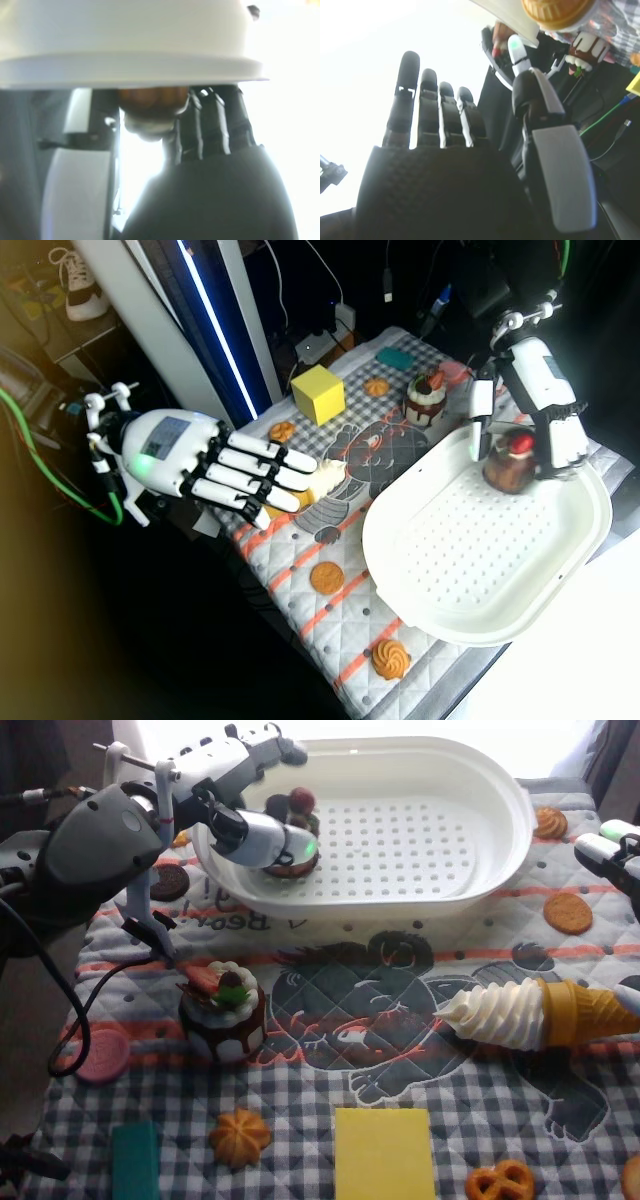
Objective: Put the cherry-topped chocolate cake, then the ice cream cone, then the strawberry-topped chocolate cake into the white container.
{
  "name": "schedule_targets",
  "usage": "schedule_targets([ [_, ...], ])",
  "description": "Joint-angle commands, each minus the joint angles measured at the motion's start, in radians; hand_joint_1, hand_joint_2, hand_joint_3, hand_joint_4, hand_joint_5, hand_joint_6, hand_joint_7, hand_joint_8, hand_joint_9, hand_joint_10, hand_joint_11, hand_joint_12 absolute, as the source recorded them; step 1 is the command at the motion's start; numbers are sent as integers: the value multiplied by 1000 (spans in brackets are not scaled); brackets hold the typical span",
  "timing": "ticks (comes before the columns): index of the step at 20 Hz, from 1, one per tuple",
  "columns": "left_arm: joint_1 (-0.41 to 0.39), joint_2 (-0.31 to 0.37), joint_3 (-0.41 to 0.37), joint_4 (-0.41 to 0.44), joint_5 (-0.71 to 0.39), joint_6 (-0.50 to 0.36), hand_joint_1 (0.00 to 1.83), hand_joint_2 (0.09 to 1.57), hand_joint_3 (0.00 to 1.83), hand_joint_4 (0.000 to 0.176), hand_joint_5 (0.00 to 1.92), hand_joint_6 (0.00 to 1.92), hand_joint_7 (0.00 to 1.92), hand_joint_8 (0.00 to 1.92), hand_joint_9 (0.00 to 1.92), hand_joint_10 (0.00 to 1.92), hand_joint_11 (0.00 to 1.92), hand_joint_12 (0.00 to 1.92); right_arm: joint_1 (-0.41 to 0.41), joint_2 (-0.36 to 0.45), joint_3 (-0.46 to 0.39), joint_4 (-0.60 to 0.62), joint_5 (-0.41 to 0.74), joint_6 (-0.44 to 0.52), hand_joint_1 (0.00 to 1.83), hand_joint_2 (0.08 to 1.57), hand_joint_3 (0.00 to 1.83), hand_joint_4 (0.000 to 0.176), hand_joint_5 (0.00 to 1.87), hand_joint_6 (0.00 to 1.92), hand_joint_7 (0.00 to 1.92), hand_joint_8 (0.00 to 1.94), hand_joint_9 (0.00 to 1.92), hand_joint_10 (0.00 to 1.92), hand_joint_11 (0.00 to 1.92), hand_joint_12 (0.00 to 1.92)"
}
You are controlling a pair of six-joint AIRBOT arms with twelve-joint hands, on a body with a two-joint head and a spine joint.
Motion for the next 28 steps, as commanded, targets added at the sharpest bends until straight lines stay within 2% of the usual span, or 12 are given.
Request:
schedule_targets([
  [1,-8,19,-12,35,-103,-6,713,1047,0,154,7,6,0,0,0,1,0,437,4,4,2,-13,125,8,603,1331,2,0,2,0,12,1,54,211,0,1380],
  [4,-7,72,-78,126,-147,-75,653,1019,0,168,0,0,0,0,0,0,0,297,4,8,2,-26,125,39,610,1329,0,0,0,0,0,0,27,211,0,1371],
  [6,-2,133,-132,234,-185,-217,661,1032,4,109,0,0,0,0,0,0,0,11,2,11,2,-45,125,63,607,1321,0,0,0,0,0,0,19,215,0,1294],
  [9,24,231,-226,387,-286,-406,493,1140,47,131,0,0,0,0,0,0,0,0,0,11,5,-72,124,101,628,1287,0,0,2,1,15,5,33,210,0,1081],
  [11,61,296,-306,439,-387,-429,465,1268,39,143,7,2,0,0,0,0,13,24,-7,11,9,-85,115,115,629,1262,0,0,11,4,45,11,42,210,0,1044],
  [14,171,382,-430,486,-587,-447,505,1319,13,161,14,1,0,0,0,0,0,1,-8,-1,17,-95,71,119,634,1236,0,0,0,0,56,4,12,398,0,1309],
  [15,211,405,-461,498,-658,-468,495,1342,20,169,12,0,0,0,0,0,60,30,-8,-8,22,-97,59,122,657,1225,0,0,0,0,71,8,2,431,0,1458],
  [16,249,424,-483,505,-714,-502,530,1370,0,154,35,9,14,0,38,76,11,731,-5,-14,26,-99,46,124,697,1219,0,0,0,0,103,19,0,461,0,1488],
  [17,296,442,-501,515,-775,-557,515,1366,0,172,35,9,37,6,48,122,1,1075,-2,-23,31,-100,30,124,717,1218,0,0,0,0,127,24,0,539,0,1544],
  [19,356,458,-516,527,-860,-638,513,1371,0,176,44,13,57,5,27,216,0,1254,1,-37,42,-99,4,127,752,1214,0,0,0,0,111,13,0,550,0,1520],
  [26,438,470,-546,514,-948,-653,532,1349,0,148,106,18,109,7,47,164,0,842,98,-163,143,-107,-197,132,816,1213,1,0,23,11,109,20,0,631,0,1654],
  [28,444,471,-547,512,-948,-653,572,1364,1,117,108,12,107,3,61,138,0,913,118,-183,160,-116,-231,132,969,1229,1,0,293,160,458,200,87,1001,0,1719],
])
